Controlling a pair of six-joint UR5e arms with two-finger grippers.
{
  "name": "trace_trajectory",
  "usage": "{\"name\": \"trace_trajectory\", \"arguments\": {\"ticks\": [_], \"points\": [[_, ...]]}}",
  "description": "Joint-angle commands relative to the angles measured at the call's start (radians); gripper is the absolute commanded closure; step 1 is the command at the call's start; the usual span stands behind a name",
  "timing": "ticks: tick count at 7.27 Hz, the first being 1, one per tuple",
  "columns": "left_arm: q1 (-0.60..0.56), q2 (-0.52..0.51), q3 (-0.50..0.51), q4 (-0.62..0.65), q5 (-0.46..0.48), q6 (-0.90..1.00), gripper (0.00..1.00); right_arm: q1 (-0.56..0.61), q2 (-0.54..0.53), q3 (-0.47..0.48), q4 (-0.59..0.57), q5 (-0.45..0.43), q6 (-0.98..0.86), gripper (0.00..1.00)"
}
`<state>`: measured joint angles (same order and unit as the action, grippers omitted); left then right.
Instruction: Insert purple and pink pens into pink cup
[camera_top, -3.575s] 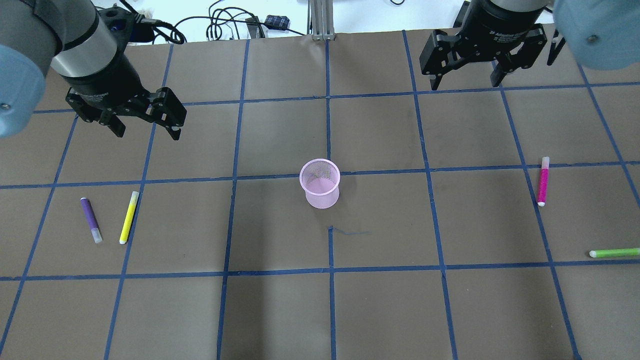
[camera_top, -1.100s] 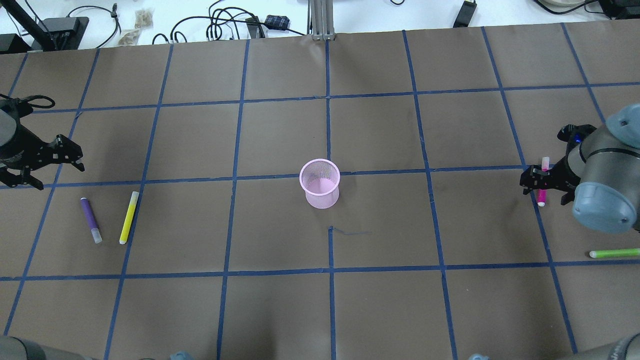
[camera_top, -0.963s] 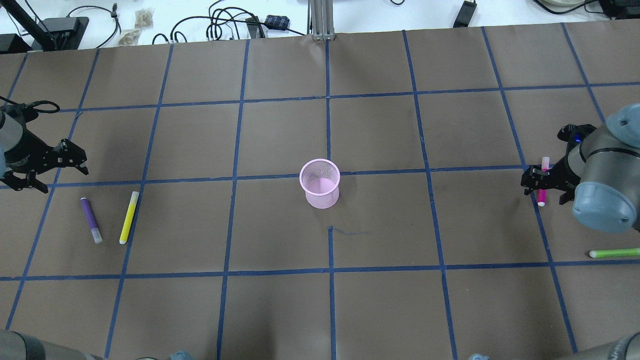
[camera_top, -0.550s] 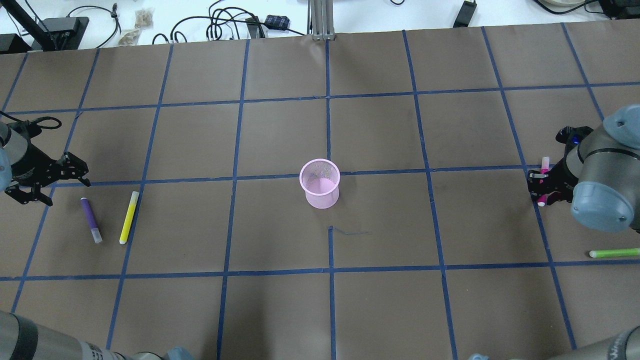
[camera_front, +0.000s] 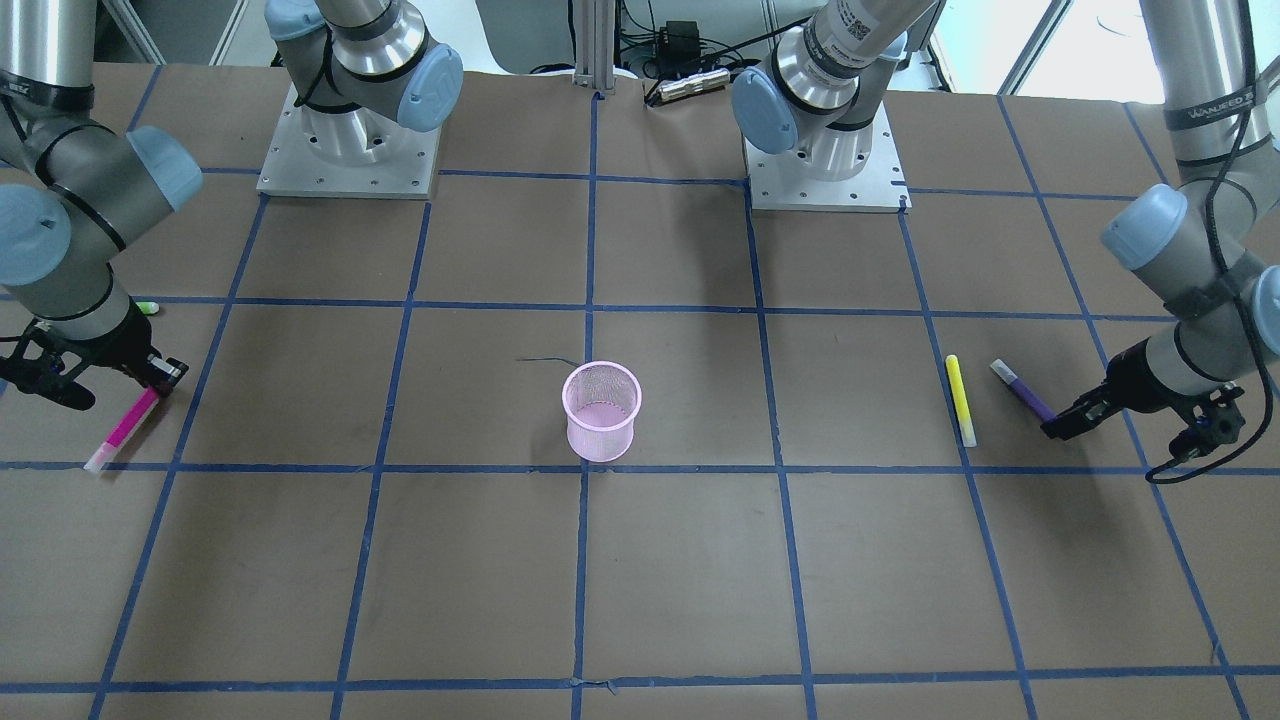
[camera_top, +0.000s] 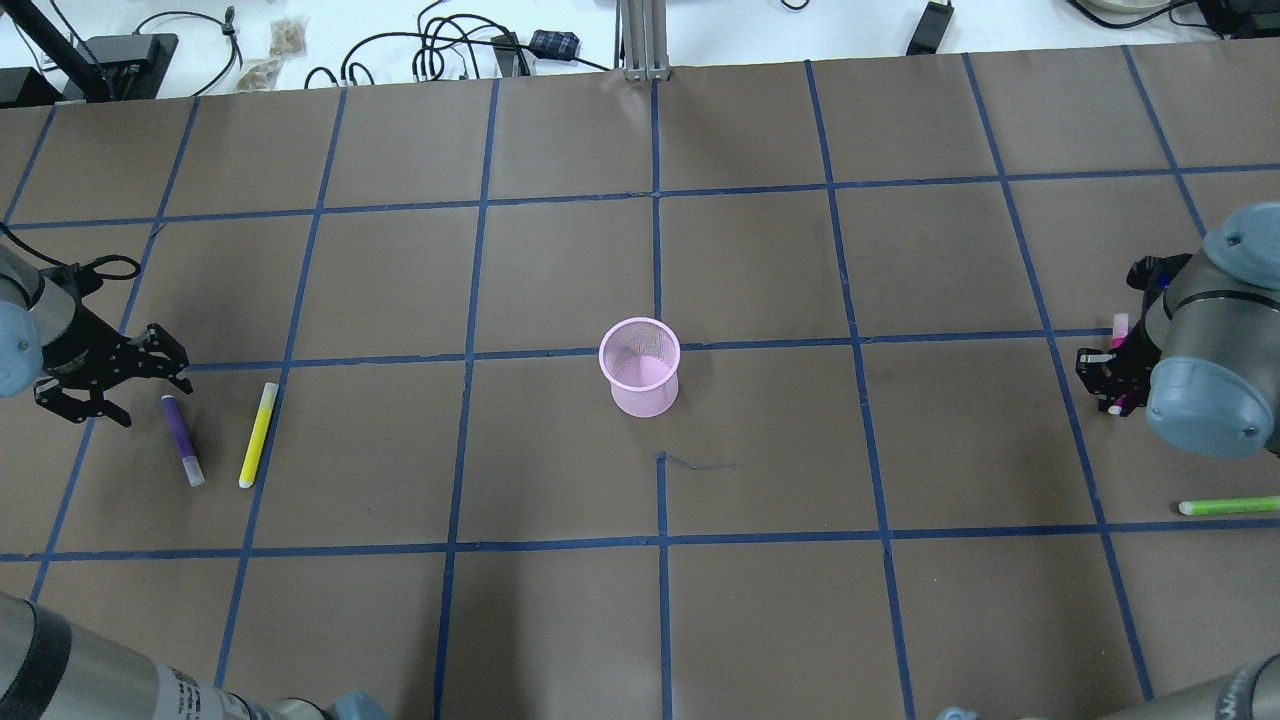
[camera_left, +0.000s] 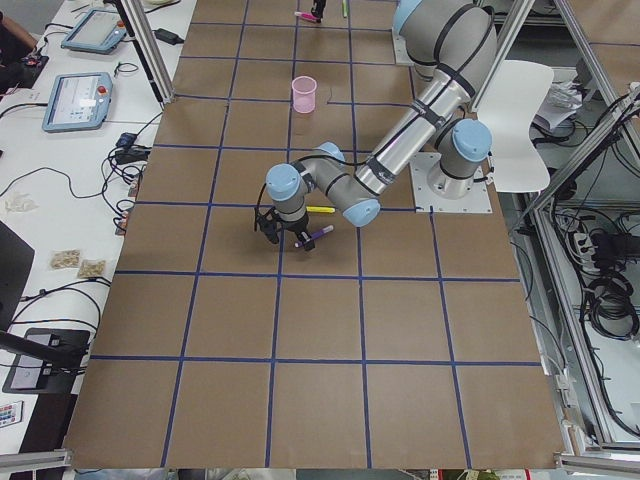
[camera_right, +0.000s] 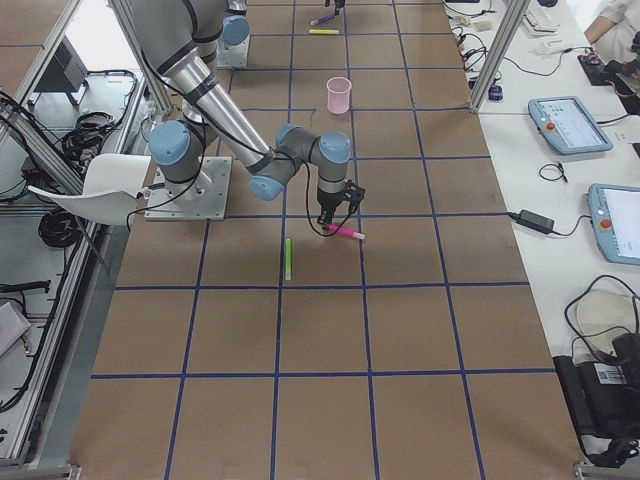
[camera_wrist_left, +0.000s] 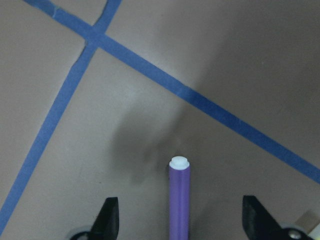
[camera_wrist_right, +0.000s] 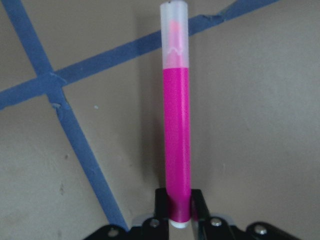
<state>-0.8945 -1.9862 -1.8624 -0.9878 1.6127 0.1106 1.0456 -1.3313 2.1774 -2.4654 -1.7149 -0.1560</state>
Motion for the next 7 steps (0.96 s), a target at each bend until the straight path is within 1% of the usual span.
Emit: {"name": "trace_trajectory", "arguments": {"ticks": [1, 2, 3, 4, 5, 6, 7], "points": [[-0.001, -0.022, 0.009, 0.003, -0.001, -0.003, 0.20, 0.025, -0.133, -0.021, 0.199, 0.109, -0.010, 1.00], [0.000, -0.028, 0.009, 0.003, -0.001, -0.005, 0.25, 0.066, -0.187, -0.028, 0.285, 0.192, -0.001, 1.00], [0.000, -0.034, 0.009, 0.001, -0.001, -0.005, 0.35, 0.152, -0.209, -0.050, 0.362, 0.295, 0.086, 1.00], [-0.001, -0.039, 0.008, 0.001, 0.001, -0.002, 0.40, 0.269, -0.229, -0.107, 0.432, 0.369, 0.284, 1.00], [-0.001, -0.040, 0.009, 0.001, -0.001, -0.003, 0.45, 0.409, -0.223, -0.186, 0.488, 0.436, 0.513, 1.00], [-0.001, -0.042, 0.009, 0.001, 0.001, 0.004, 0.73, 0.527, -0.204, -0.253, 0.490, 0.513, 0.725, 1.00], [-0.001, -0.042, 0.009, 0.001, 0.003, 0.004, 1.00, 0.594, -0.171, -0.304, 0.487, 0.675, 0.951, 1.00]]}}
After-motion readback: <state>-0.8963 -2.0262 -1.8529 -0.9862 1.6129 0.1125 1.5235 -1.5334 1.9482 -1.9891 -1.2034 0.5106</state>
